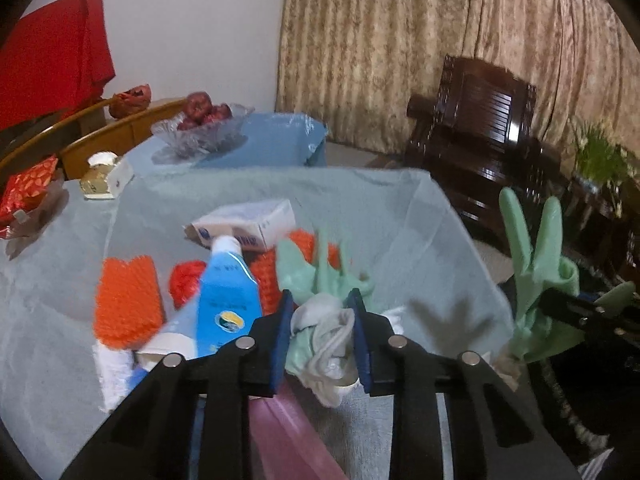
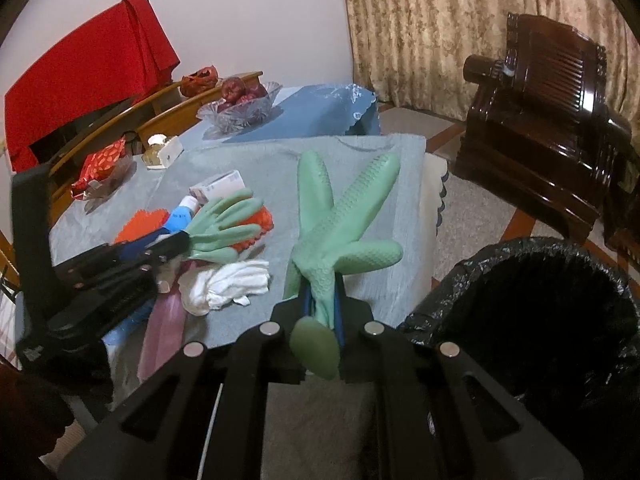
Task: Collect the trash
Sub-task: 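Carry the green gloves over the bin with the right tool and release, then move the right tool back to the white tissue on the table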
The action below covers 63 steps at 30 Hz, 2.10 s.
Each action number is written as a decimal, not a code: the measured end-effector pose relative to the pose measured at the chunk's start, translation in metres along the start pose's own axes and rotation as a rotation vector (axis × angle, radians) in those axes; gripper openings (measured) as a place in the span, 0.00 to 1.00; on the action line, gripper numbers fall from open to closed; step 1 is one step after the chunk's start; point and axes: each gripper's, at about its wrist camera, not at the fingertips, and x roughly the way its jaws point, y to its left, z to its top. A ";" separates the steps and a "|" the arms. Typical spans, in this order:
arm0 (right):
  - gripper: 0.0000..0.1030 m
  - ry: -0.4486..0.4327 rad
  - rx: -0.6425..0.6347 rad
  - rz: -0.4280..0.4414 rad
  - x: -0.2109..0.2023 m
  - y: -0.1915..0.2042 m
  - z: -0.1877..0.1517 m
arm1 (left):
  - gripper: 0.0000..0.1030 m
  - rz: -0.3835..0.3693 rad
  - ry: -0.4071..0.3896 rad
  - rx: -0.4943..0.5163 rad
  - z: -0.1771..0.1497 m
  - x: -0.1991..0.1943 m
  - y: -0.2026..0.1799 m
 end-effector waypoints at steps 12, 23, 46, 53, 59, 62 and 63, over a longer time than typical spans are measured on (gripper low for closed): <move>0.09 -0.080 -0.023 -0.019 -0.052 0.002 0.014 | 0.26 -0.079 -0.112 0.001 0.021 -0.065 -0.017; 0.09 -0.138 0.040 -0.154 -0.120 -0.049 -0.003 | 0.26 -0.254 -0.146 0.080 0.029 -0.082 -0.096; 0.50 -0.006 0.213 -0.355 -0.120 -0.128 -0.088 | 0.26 -0.475 -0.005 0.240 -0.023 -0.042 -0.215; 0.87 -0.070 0.193 -0.360 -0.126 -0.115 -0.078 | 0.68 -0.409 -0.054 0.193 -0.015 -0.051 -0.185; 0.94 -0.141 0.180 -0.296 -0.126 -0.091 -0.065 | 0.83 -0.290 -0.107 0.148 -0.009 -0.067 -0.134; 0.94 -0.164 0.148 -0.263 -0.121 -0.072 -0.055 | 0.85 -0.222 -0.127 0.115 -0.009 -0.076 -0.099; 0.94 -0.169 0.136 -0.252 -0.119 -0.065 -0.051 | 0.85 -0.200 -0.133 0.108 -0.009 -0.077 -0.087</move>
